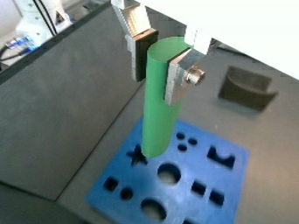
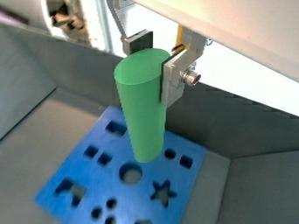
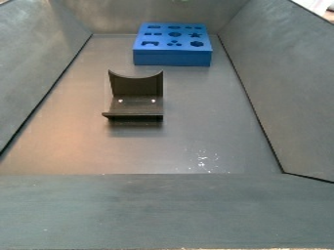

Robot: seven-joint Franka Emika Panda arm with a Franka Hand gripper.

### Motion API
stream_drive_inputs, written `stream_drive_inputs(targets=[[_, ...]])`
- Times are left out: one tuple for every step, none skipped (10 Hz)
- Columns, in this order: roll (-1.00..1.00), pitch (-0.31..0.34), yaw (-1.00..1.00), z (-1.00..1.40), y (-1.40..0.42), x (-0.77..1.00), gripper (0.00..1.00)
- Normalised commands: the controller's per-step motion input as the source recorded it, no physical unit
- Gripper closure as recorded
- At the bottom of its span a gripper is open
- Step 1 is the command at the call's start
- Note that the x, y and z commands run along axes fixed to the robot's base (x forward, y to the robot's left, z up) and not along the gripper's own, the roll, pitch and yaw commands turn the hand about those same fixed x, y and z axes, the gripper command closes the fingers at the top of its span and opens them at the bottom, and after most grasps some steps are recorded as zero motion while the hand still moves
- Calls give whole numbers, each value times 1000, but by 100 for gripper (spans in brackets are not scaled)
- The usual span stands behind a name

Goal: Pick up the oval object. Move up. Place the oval object on the fixture. Regrasp the oval object. Move to above the board. Insert the oval object.
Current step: Insert the oval object.

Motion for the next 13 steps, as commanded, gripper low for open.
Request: stream_drive_inputs(targets=[[20, -190, -431, -157, -651, 0, 100], [40, -164, -523, -194, -586, 0, 100], [31, -119, -711, -177, -417, 91, 100], [14, -76, -837, -126, -263, 74, 100], [0, -64, -911, -106, -157, 37, 100], [0, -50, -960, -89, -100, 17, 100], [0, -41, -983, -74, -71, 0, 100], [0, -44, -994, -83, -51, 0, 100], [0, -39, -1000, -74, -43, 0, 100], [0, -27, -1000, -66, -43, 0, 100], [0, -24, -1000, -60, -46, 0, 100], [0, -20, -1000, -54, -43, 0, 100], [0, -27, -1000, -60, -40, 0, 100]])
